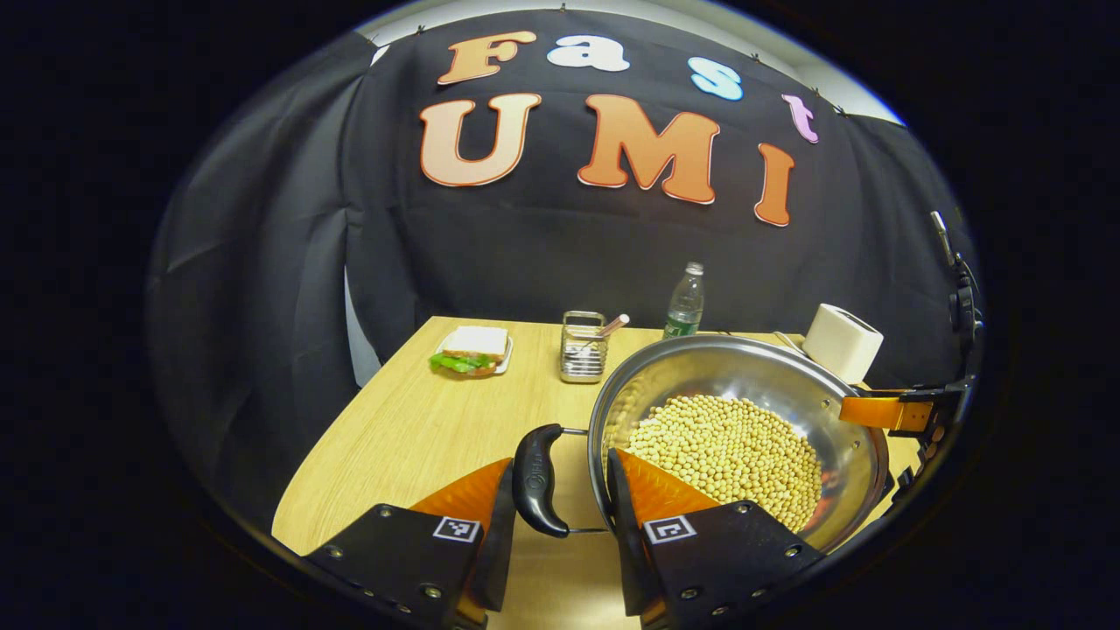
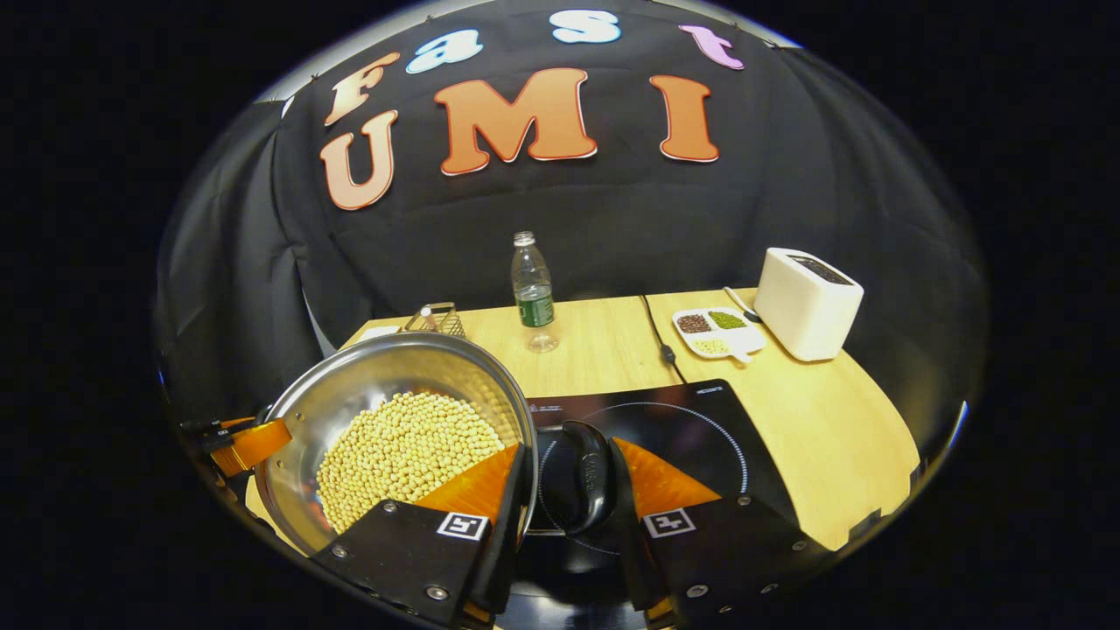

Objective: First push the handle of the pot to place it horizontally, then grasp the pot with both hands and set it on the induction cooktop.

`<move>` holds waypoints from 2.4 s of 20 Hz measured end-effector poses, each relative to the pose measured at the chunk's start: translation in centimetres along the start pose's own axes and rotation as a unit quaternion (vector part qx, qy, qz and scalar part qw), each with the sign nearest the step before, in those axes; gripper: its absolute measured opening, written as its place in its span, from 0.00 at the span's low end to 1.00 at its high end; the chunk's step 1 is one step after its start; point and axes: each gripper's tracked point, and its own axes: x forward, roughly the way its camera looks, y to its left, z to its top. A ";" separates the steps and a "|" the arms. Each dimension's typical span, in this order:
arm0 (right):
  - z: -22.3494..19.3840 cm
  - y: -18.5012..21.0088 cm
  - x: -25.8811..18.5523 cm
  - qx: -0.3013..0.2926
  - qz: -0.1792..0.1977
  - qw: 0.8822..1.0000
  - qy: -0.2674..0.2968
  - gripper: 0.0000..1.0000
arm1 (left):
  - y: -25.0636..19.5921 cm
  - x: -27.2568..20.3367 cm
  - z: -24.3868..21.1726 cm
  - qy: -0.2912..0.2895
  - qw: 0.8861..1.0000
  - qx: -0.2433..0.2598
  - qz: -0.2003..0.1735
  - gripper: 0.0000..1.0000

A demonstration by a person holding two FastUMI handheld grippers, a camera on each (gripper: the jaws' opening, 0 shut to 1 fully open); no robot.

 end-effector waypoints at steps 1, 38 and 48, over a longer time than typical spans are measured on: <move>0.2 -1.0 -0.2 0.003 -0.002 1.000 -0.001 0.50 | -1.0 -0.1 0.3 0.000 1.000 0.003 -0.003 0.53; -3.5 -19.7 1.9 0.063 -0.045 0.996 0.039 0.53 | -20.1 5.5 -4.4 0.074 0.995 0.028 -0.065 0.53; 6.3 -20.5 -5.3 0.033 -0.060 0.993 -0.098 0.94 | -17.1 -1.4 5.8 -0.056 0.996 0.065 0.002 0.82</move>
